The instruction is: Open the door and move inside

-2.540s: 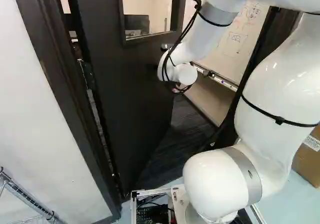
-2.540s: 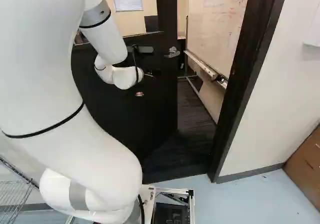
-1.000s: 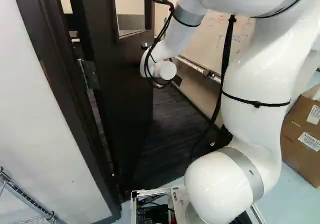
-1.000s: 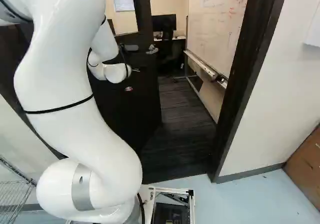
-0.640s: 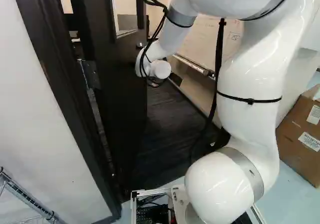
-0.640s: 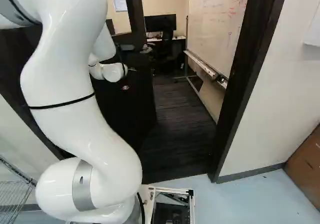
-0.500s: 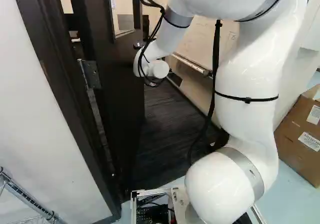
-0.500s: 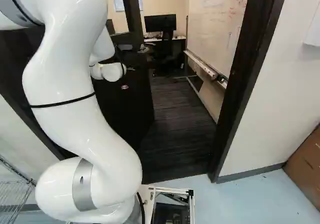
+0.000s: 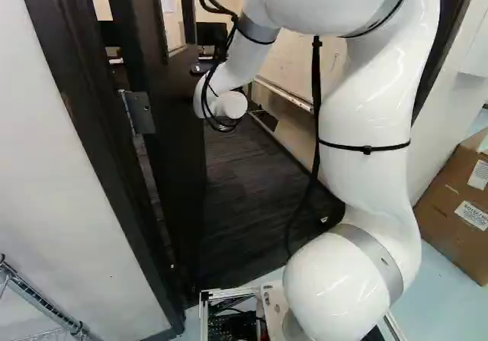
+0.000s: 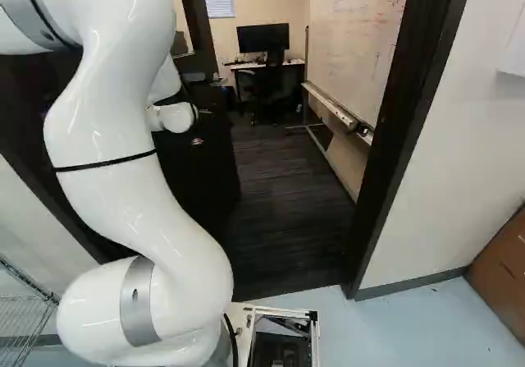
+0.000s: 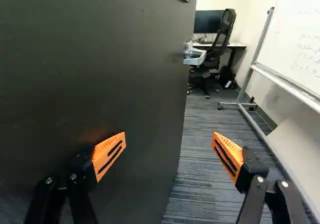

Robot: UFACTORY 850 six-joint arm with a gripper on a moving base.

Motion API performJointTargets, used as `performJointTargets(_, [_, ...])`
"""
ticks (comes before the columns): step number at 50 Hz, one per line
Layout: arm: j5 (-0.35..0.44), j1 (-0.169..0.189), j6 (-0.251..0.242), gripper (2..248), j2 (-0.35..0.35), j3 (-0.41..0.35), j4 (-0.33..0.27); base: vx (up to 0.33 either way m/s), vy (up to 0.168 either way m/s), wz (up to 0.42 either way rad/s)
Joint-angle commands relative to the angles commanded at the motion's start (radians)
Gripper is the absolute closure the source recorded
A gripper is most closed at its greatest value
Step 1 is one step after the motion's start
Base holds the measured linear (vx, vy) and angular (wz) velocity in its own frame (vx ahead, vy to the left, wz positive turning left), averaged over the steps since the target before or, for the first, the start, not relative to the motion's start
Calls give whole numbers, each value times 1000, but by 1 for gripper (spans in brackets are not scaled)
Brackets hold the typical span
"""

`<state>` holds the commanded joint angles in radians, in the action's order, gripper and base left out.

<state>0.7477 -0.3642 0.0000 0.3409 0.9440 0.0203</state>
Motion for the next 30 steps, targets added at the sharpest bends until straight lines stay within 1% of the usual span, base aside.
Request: performJointTargets(30, [0,-63,0,3,58,71,-68,0,0,0])
